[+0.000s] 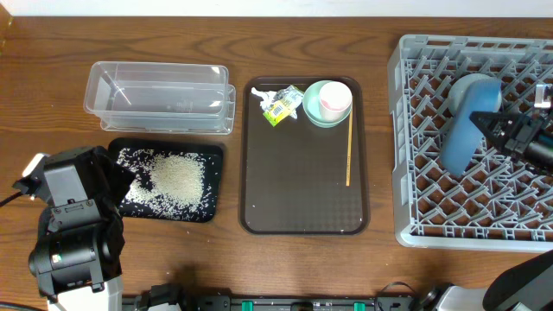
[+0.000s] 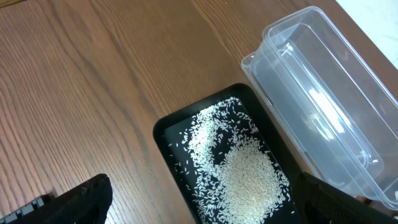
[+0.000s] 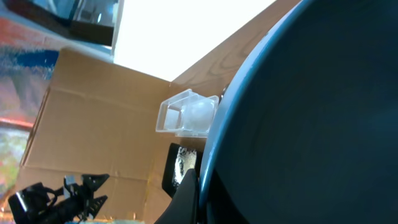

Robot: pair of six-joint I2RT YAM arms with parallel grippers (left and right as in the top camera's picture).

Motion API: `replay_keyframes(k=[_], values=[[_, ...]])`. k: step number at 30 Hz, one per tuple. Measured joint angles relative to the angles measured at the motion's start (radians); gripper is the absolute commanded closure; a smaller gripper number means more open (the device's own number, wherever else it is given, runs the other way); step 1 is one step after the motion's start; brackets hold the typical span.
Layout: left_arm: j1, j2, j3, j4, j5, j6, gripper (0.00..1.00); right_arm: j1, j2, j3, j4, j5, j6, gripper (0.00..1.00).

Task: Sort waste into correct bins and load items into the dishwasher rack
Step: 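Carry the blue bowl right and tilt it into the dish rack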

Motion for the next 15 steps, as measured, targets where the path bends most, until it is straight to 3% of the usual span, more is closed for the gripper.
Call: replay_keyframes(k=[15], values=[[0.0,0.0,0.0,0.0,0.0,0.0,0.06,-0.133,-0.016,0.006,-0.058,0.059,0.007,0.99]])
